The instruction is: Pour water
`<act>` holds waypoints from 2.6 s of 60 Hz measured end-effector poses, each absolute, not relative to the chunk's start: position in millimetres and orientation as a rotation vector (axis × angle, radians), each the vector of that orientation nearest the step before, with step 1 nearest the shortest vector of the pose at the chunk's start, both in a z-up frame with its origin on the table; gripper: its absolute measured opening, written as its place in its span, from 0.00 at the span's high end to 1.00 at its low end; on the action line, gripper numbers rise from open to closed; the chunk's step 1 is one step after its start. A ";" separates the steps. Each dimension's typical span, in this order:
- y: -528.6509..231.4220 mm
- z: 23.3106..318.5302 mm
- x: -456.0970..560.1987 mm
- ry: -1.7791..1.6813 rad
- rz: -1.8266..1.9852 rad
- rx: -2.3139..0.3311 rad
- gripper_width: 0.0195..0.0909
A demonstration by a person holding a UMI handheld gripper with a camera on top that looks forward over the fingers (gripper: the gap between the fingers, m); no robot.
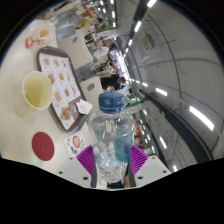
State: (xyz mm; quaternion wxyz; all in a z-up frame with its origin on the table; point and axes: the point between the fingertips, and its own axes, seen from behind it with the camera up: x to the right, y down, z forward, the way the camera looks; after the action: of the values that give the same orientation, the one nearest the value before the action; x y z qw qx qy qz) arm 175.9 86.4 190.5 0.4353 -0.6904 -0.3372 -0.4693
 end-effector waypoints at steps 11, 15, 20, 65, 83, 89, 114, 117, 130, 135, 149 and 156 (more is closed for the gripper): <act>103.7 198.9 121.2 -1.244 -1.538 -1.434 0.68; 108.7 188.6 109.9 -1.372 -1.619 -1.361 0.68; 109.8 181.8 94.8 -1.491 -1.702 -1.287 0.68; 86.4 201.4 100.1 -0.174 -0.276 -1.954 0.68; 94.1 90.0 99.9 -0.055 0.034 -2.055 0.68; 92.9 63.0 103.3 -0.022 0.079 -2.077 0.68; 80.2 49.6 110.2 -0.038 0.016 -2.121 0.29; 72.4 51.6 107.4 -0.042 0.018 -2.144 0.06; 8.9 92.0 98.7 -0.015 -0.035 -2.233 0.08; -26.1 111.9 89.3 0.012 -0.048 -2.270 0.09; -100.1 160.7 61.9 0.048 -0.070 -2.265 0.08; -120.1 165.0 51.3 0.027 -0.078 -2.276 0.08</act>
State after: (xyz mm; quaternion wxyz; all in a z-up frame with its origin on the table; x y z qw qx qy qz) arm 51.3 -120.1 165.0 0.4185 -0.9076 0.0109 -0.0312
